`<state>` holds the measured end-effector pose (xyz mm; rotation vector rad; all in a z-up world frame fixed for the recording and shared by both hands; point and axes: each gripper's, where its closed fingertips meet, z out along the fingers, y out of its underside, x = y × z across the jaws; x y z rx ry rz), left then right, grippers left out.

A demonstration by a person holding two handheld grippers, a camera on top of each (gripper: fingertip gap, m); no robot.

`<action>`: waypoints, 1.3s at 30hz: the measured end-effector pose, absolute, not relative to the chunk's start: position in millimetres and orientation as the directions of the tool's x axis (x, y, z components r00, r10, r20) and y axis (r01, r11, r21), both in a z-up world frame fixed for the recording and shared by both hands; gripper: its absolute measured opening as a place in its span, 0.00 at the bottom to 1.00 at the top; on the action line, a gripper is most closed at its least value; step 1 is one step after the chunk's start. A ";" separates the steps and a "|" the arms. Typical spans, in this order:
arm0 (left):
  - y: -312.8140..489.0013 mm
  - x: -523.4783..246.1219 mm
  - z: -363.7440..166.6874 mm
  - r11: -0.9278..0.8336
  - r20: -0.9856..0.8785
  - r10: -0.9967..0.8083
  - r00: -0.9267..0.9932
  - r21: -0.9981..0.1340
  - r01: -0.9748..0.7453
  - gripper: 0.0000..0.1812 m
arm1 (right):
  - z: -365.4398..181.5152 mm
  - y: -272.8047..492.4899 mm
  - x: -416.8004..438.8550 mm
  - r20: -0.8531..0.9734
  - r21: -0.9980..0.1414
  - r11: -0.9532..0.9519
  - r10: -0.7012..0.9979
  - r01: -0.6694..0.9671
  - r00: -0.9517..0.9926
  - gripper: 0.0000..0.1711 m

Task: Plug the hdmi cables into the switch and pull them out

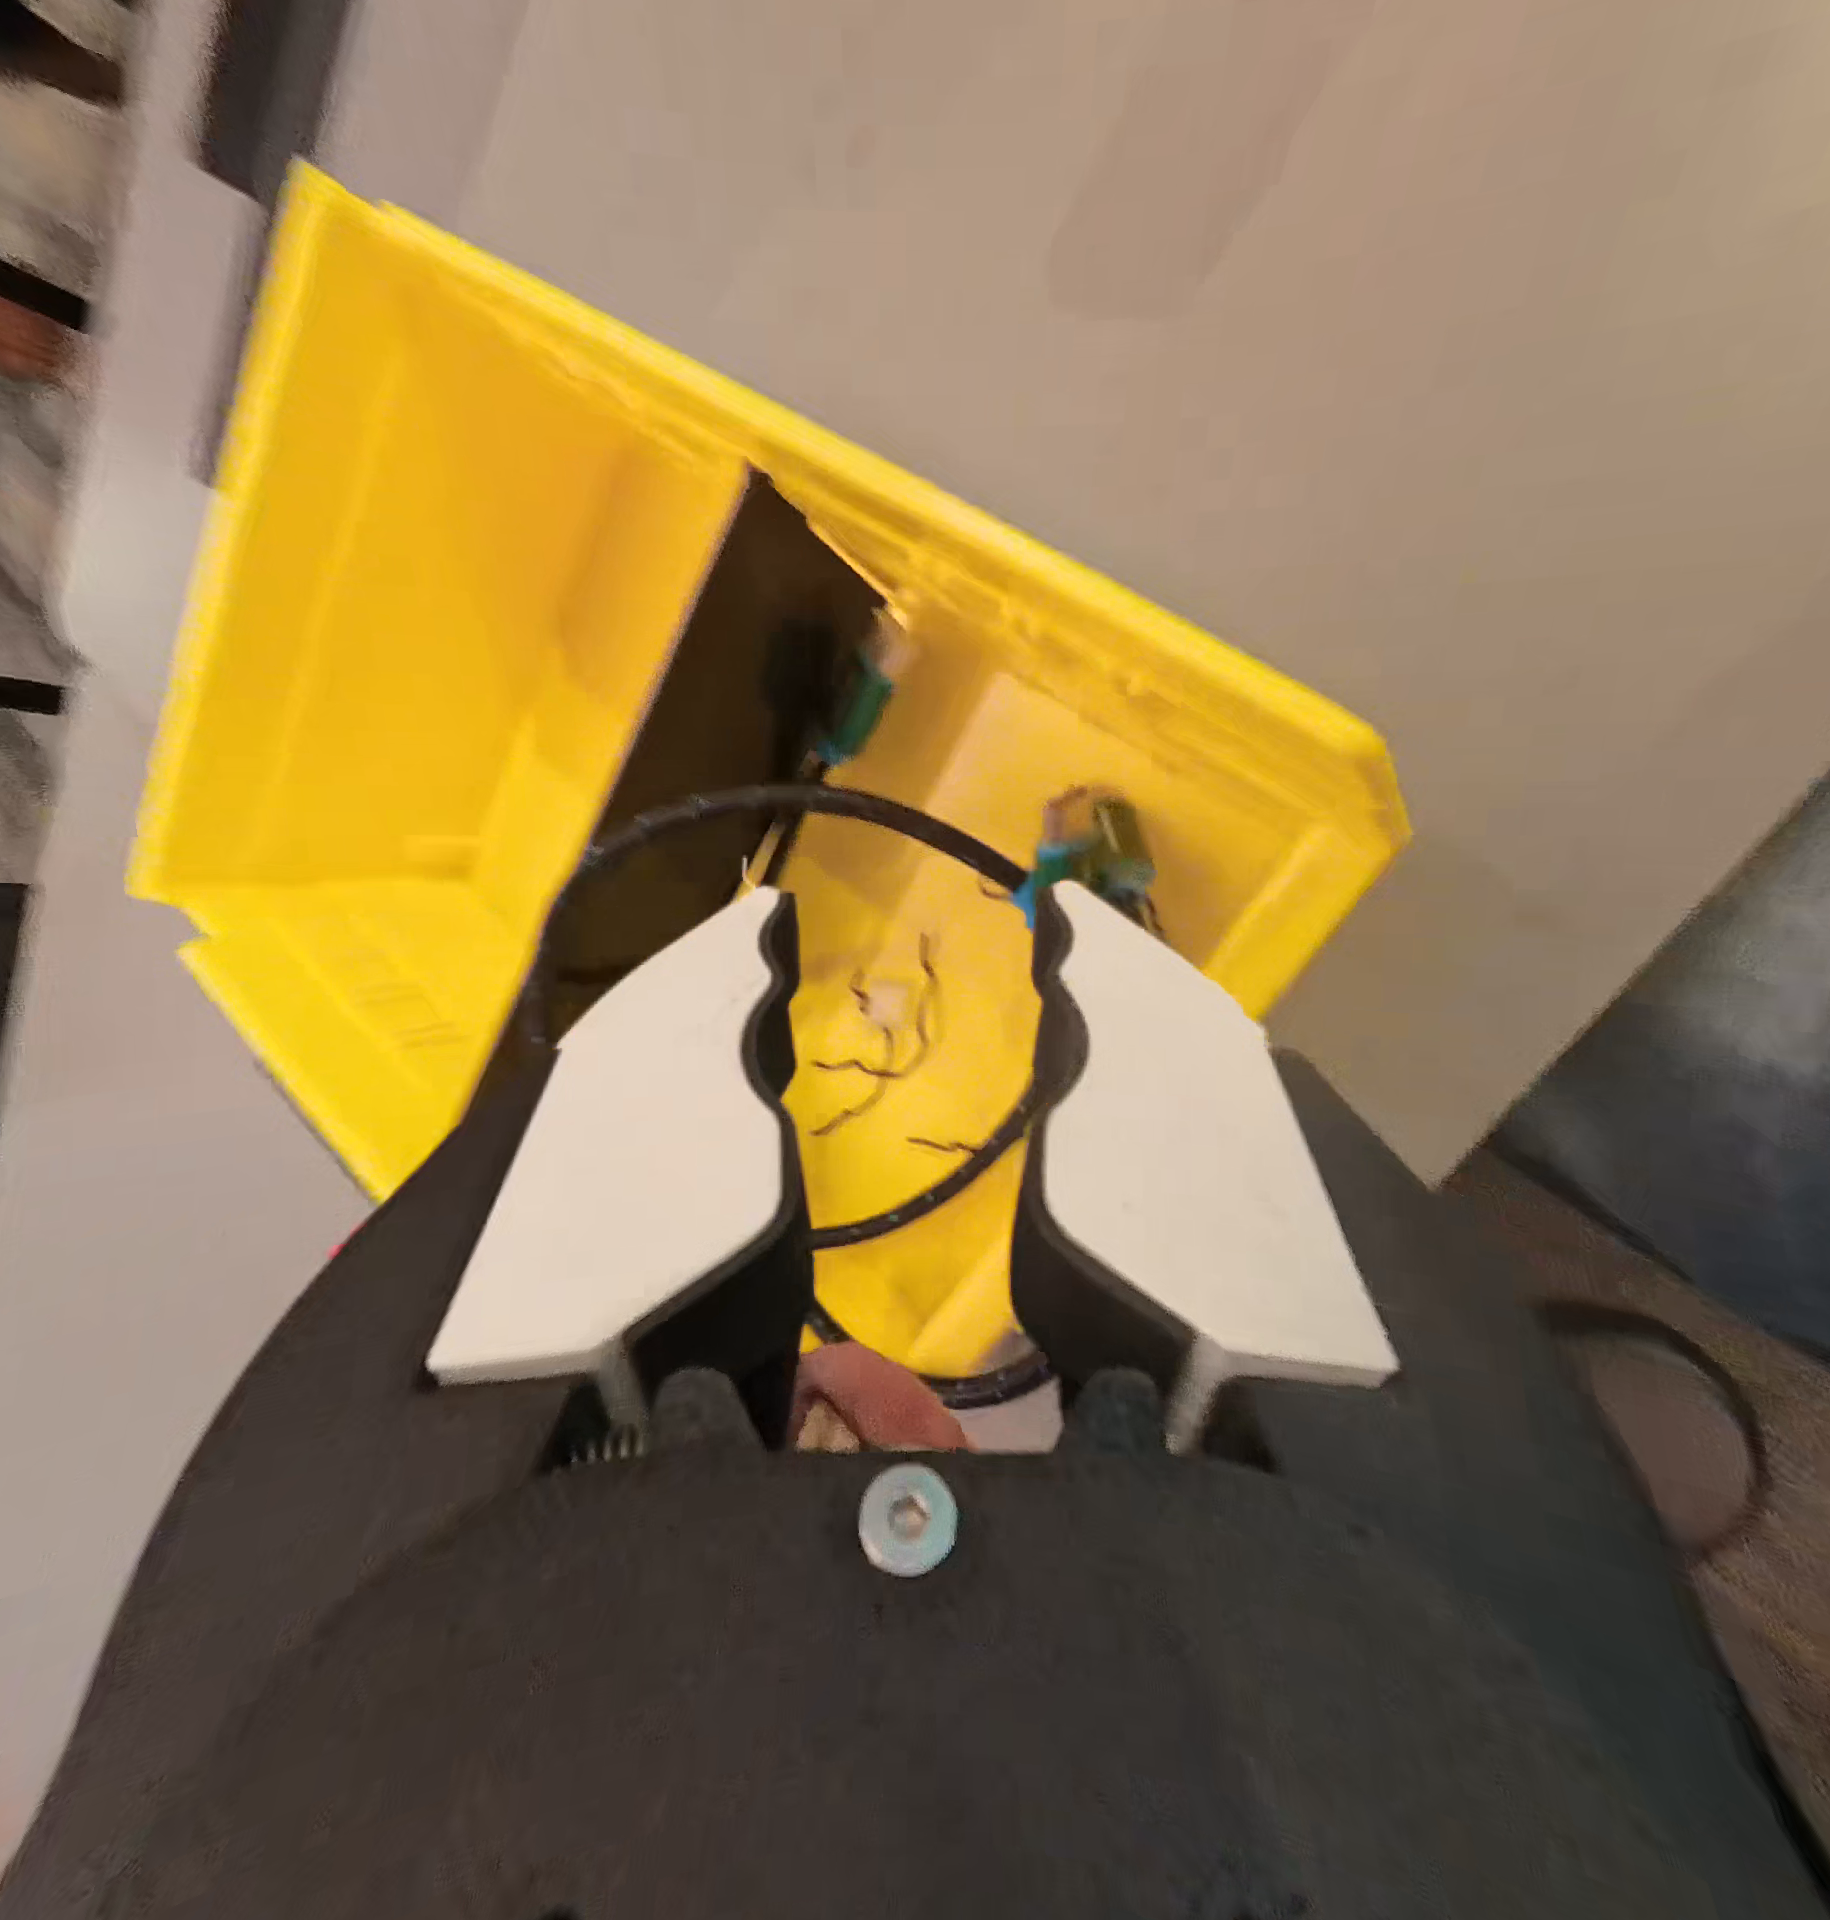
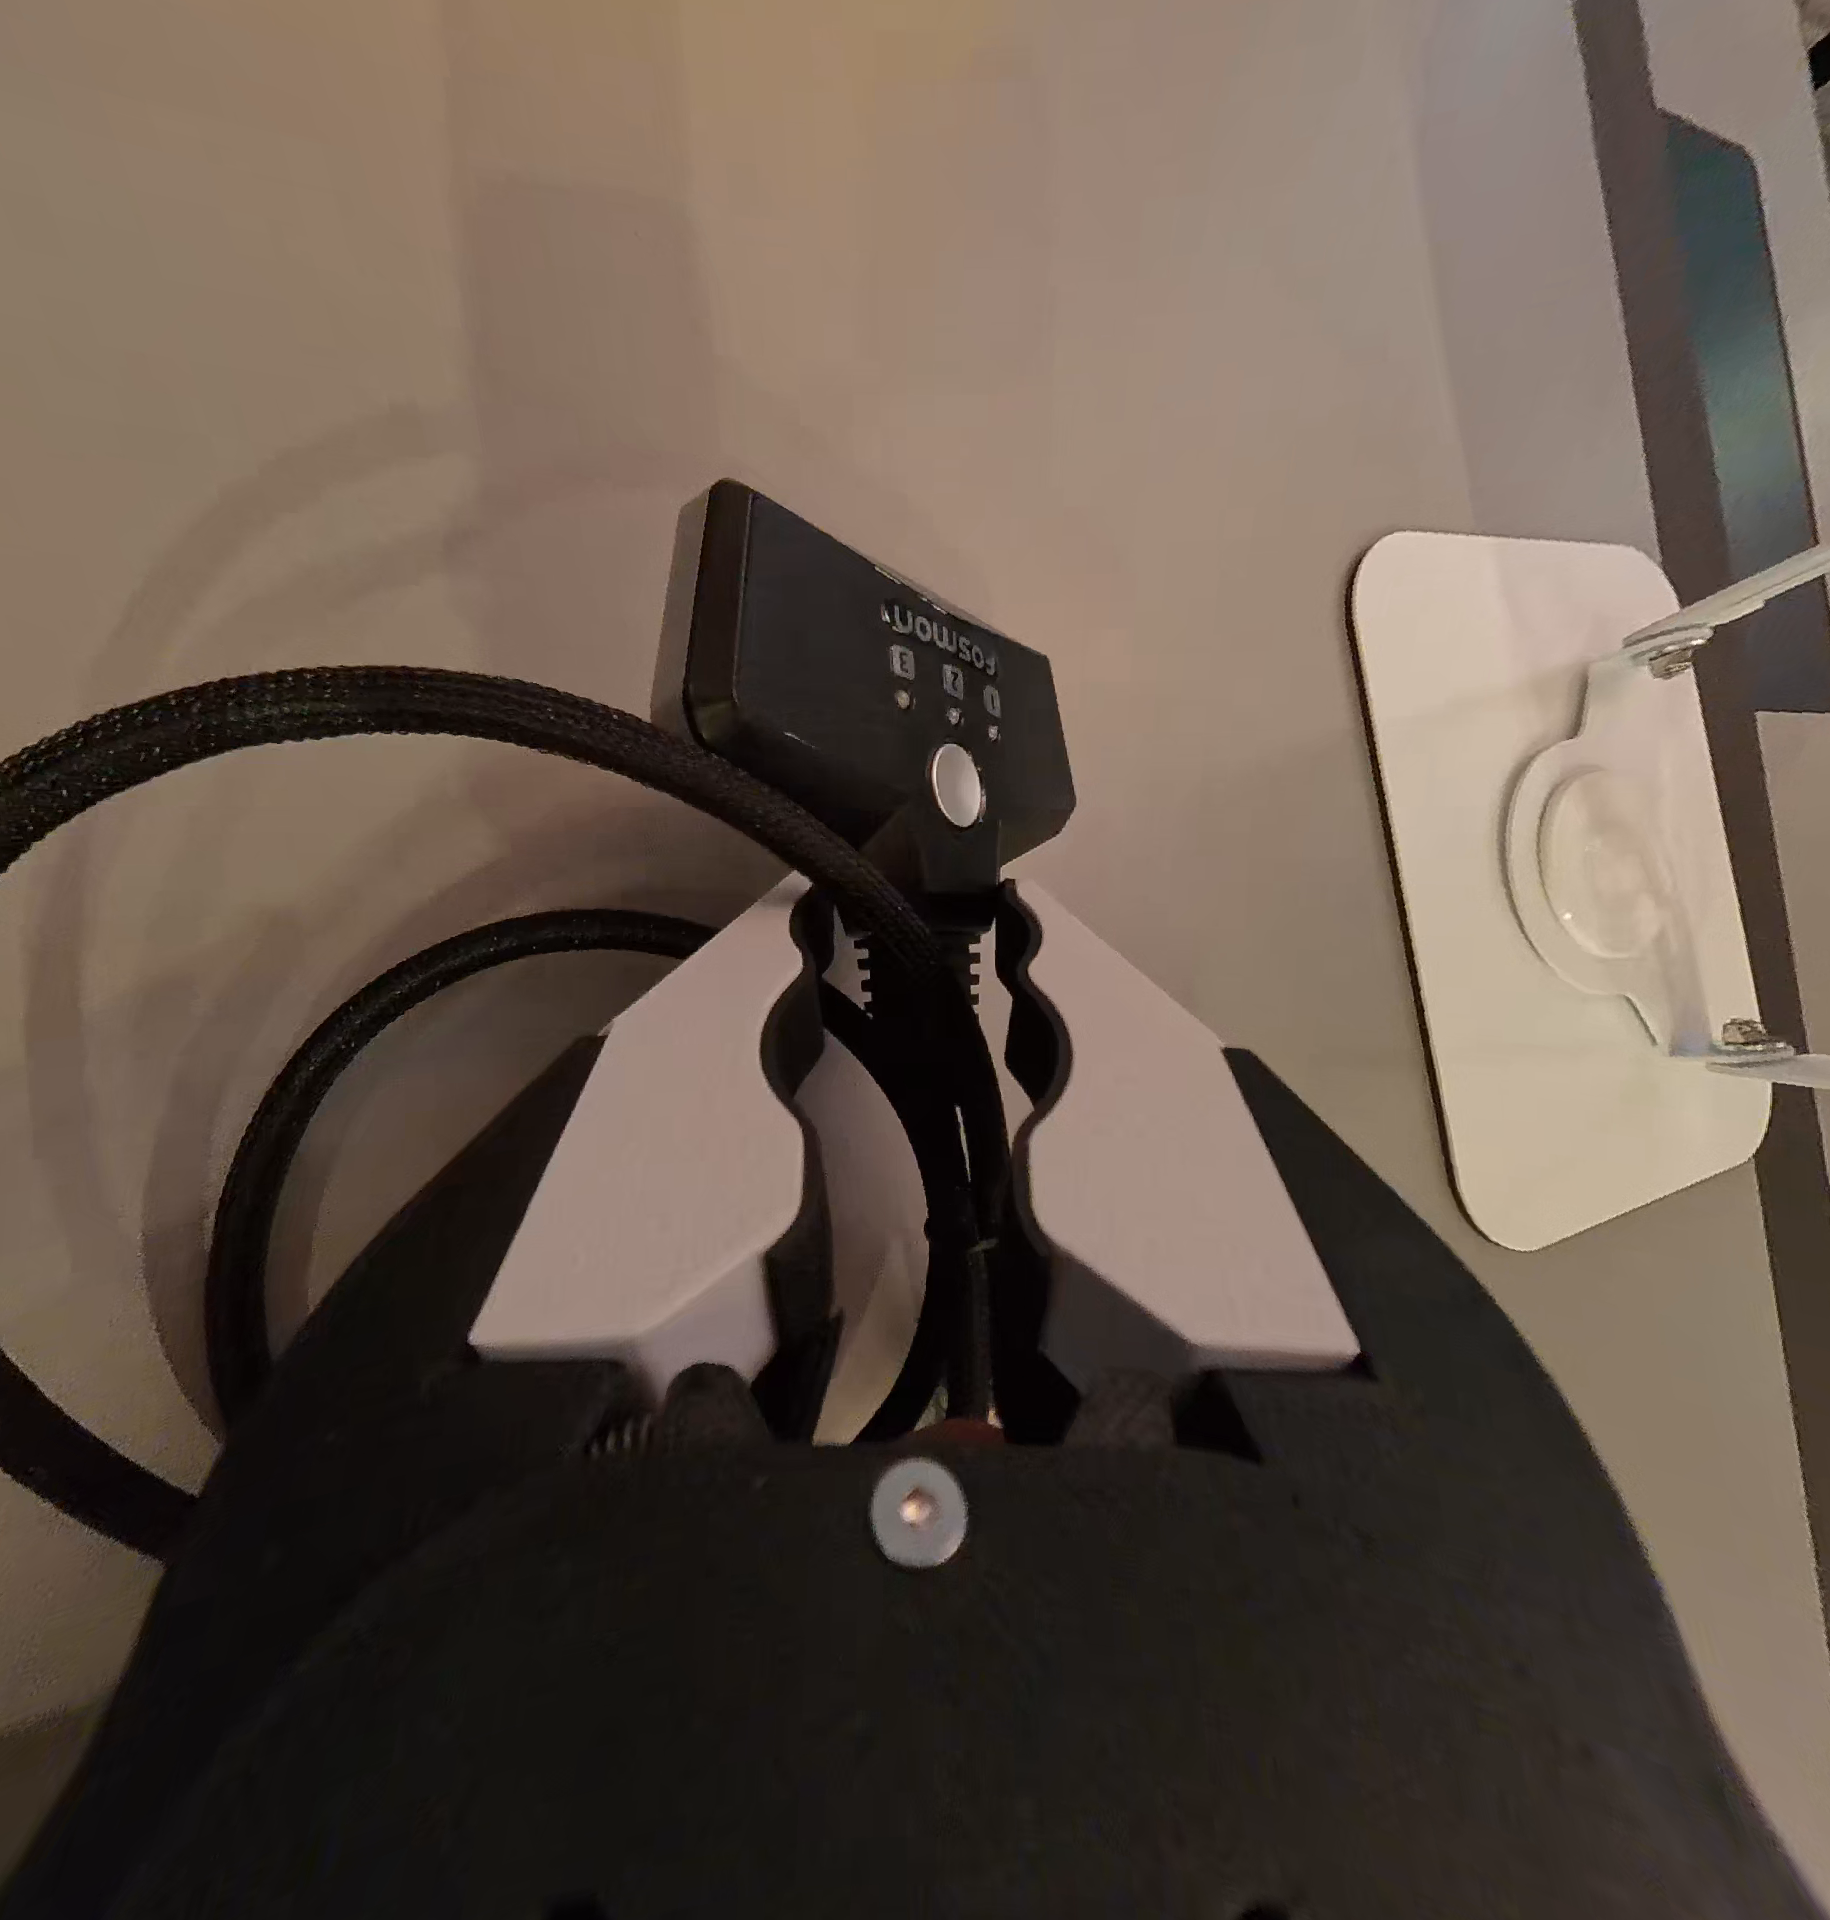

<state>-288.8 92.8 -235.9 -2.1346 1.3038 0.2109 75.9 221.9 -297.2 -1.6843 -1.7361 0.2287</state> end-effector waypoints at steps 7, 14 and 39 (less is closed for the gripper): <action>89.6 -289.5 -274.5 -0.323 -0.304 -0.848 0.435 -0.354 -0.878 0.18 | -303.9 222.4 78.0 0.343 -0.558 0.126 0.935 0.820 0.090 0.17; 84.3 -282.6 -296.0 -0.332 -0.115 -0.915 0.388 -0.333 -0.883 0.07 | -304.2 220.9 77.2 0.340 -0.551 0.129 0.937 0.825 0.080 0.17; 100.6 -281.0 -152.6 -0.109 -0.486 -0.704 0.518 -0.647 -0.755 0.06 | -308.5 216.0 103.2 0.261 -0.411 -0.043 0.952 0.911 0.162 0.30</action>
